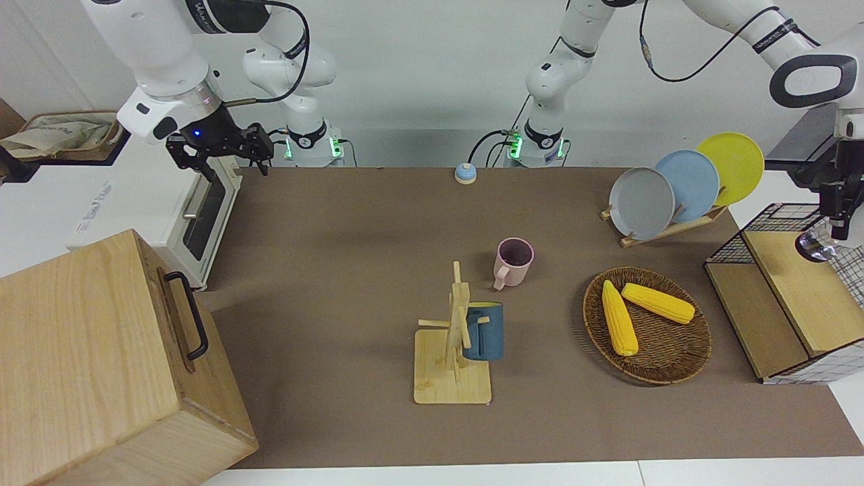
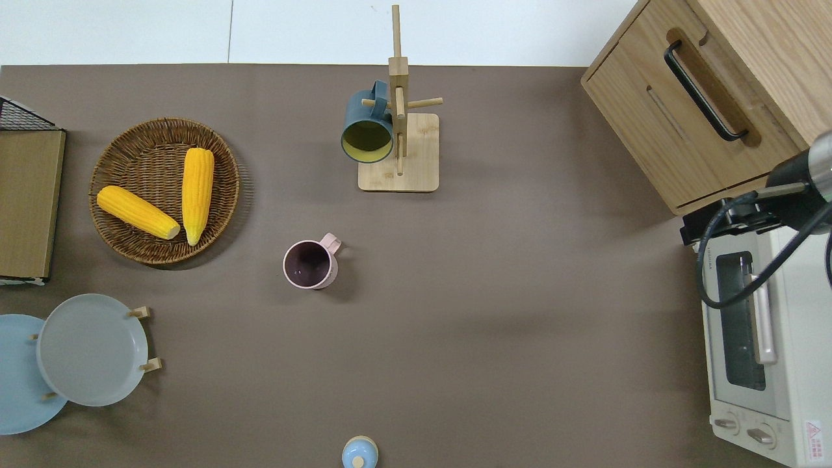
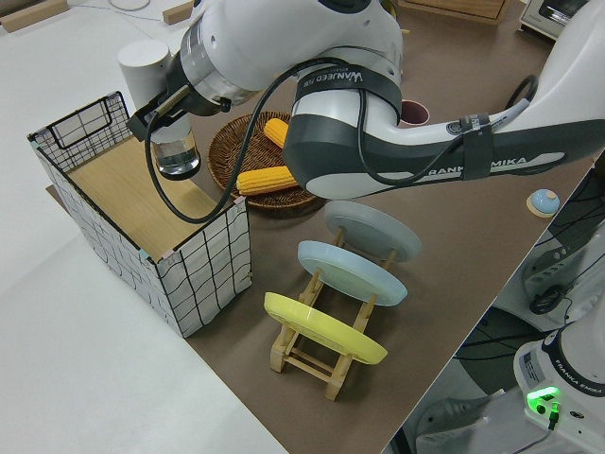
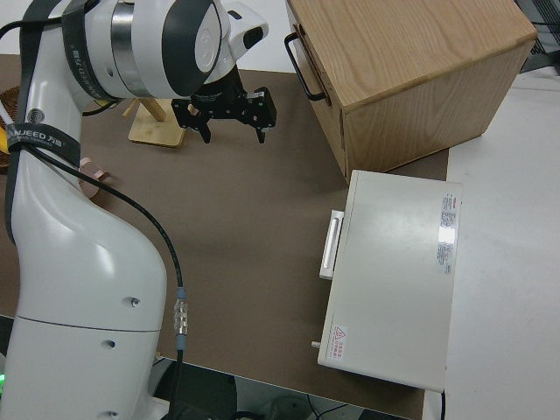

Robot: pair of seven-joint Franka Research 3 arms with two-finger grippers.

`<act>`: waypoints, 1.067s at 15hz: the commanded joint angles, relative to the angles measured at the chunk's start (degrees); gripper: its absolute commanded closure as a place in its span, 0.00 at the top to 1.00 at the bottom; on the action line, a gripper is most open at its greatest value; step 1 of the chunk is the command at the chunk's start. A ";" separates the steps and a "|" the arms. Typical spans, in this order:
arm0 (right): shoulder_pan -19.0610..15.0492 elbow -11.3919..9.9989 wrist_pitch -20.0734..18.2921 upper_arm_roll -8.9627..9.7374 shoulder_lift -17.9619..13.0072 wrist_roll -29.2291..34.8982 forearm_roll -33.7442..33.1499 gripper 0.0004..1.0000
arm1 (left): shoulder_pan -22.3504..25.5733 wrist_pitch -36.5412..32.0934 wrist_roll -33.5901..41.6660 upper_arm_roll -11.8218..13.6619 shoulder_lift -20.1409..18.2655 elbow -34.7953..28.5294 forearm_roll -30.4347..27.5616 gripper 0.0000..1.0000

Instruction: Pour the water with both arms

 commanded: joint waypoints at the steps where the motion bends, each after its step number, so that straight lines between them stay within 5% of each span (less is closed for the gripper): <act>1: -0.43 -1.45 0.21 0.18 -1.16 -0.84 1.06 0.99 | 2.09 4.77 11.18 -0.77 3.31 2.11 -8.22 0.00; 6: -0.43 -1.45 0.21 0.18 -1.24 -0.84 1.06 0.99 | 2.18 8.47 19.72 -0.77 6.83 1.76 -16.76 0.00; 14: -0.43 -1.45 0.21 0.18 -1.24 -0.84 1.06 0.99 | 1.92 10.75 22.88 -1.03 8.59 0.53 -17.47 0.06; 16: -0.43 -1.45 0.21 0.18 -1.16 -0.84 1.06 0.99 | 1.83 11.11 23.86 -1.12 8.85 -0.43 -17.56 0.13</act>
